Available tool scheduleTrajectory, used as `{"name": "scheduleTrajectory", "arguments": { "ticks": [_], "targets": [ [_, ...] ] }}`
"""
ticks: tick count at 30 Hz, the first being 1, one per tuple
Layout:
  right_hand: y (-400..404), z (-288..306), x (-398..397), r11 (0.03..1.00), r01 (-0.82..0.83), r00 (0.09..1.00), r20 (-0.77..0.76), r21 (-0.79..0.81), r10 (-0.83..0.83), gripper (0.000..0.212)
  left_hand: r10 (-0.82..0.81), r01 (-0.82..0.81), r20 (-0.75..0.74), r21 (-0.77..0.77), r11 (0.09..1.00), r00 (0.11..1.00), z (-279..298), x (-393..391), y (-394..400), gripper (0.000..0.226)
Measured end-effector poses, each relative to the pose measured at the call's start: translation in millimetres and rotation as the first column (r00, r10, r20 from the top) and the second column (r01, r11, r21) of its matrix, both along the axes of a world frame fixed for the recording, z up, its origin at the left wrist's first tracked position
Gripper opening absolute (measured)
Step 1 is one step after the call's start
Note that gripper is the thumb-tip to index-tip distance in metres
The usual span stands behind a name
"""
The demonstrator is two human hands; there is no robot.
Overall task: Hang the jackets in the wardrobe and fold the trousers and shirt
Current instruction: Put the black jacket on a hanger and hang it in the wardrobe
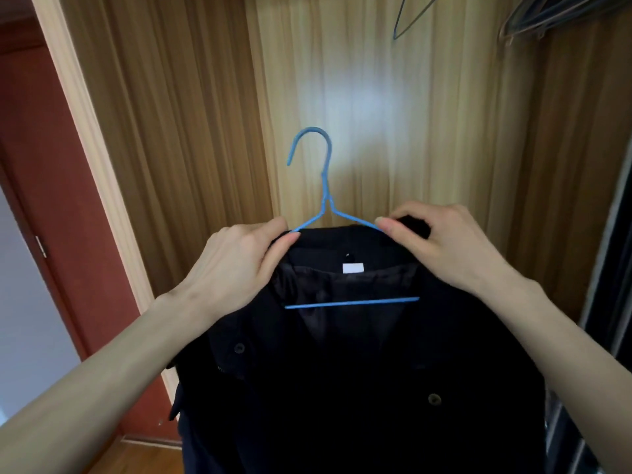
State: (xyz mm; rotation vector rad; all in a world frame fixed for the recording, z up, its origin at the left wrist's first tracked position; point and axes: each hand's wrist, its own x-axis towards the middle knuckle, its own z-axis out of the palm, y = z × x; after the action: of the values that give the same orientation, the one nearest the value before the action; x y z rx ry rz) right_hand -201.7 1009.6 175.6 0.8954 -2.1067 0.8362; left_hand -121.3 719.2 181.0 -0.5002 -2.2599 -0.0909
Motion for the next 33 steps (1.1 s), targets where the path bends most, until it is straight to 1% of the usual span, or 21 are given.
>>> {"name": "scheduleTrajectory", "arguments": {
  "ticks": [1, 3, 7, 9, 11, 15, 17, 19, 21, 24, 26, 28, 30, 33],
  "targets": [
    [2, 3, -2, 1.0, 0.0, 1.0, 0.022, -0.004, 0.0, 0.052, -0.003, 0.003, -0.012, 0.022, 1.0, 1.0, -3, -1, -3, 0.036],
    [2, 7, -5, 0.999, -0.004, 1.0, 0.03, 0.042, 0.003, 0.054, 0.0, 0.001, -0.024, 0.051, 0.999, 1.0, -8, -4, -6, 0.037],
    [0, 12, -6, 0.993, 0.001, 1.0, 0.012, 0.114, -0.002, 0.053, 0.025, -0.022, -0.016, 0.129, 0.991, 1.0, -7, -14, -8, 0.048],
    [1, 17, -7, 0.988, 0.02, 1.0, -0.012, 0.155, -0.018, 0.052, 0.004, -0.002, -0.014, 0.123, 0.992, 1.0, -2, -19, -7, 0.049],
    [2, 24, -8, 0.979, 0.034, 0.999, -0.044, 0.203, -0.025, 0.053, -0.016, 0.018, -0.029, 0.084, 0.996, 0.999, 5, -24, -5, 0.047],
    [2, 53, -14, 0.975, 0.075, 0.992, -0.116, 0.21, -0.052, 0.058, -0.008, 0.013, -0.057, 0.084, 0.996, 0.998, 35, -38, 2, 0.045],
    [0, 73, -19, 0.978, 0.08, 0.99, -0.127, 0.194, -0.056, 0.058, 0.005, 0.003, -0.081, 0.092, 0.996, 0.997, 56, -47, 2, 0.046],
    [-4, 97, -25, 0.981, 0.088, 0.99, -0.125, 0.175, -0.067, 0.054, 0.027, -0.014, -0.113, 0.11, 0.994, 0.993, 80, -59, 0, 0.048],
    [-8, 125, -33, 0.977, 0.138, 0.979, -0.168, 0.16, -0.111, 0.046, 0.055, -0.034, -0.157, 0.131, 0.991, 0.986, 107, -73, -4, 0.049],
    [-15, 168, -46, 0.963, 0.253, 0.927, -0.31, 0.097, -0.212, 0.044, 0.12, -0.086, -0.237, 0.149, 0.985, 0.964, 149, -97, -12, 0.061],
    [-23, 194, -53, 0.95, 0.306, 0.878, -0.403, 0.056, -0.259, 0.042, 0.171, -0.126, -0.256, 0.182, 0.975, 0.951, 176, -113, -14, 0.066],
    [-32, 217, -60, 0.925, 0.377, 0.832, -0.457, 0.049, -0.315, 0.042, 0.203, -0.15, -0.238, 0.225, 0.963, 0.95, 201, -130, -17, 0.066],
    [-41, 238, -67, 0.887, 0.459, 0.789, -0.475, 0.037, -0.389, 0.044, 0.218, -0.163, -0.2, 0.259, 0.952, 0.955, 222, -147, -18, 0.064],
    [-53, 265, -78, 0.84, 0.541, 0.743, -0.49, 0.039, -0.456, 0.043, 0.175, -0.122, -0.139, 0.326, 0.937, 0.975, 248, -175, -18, 0.061]
  ]
}}
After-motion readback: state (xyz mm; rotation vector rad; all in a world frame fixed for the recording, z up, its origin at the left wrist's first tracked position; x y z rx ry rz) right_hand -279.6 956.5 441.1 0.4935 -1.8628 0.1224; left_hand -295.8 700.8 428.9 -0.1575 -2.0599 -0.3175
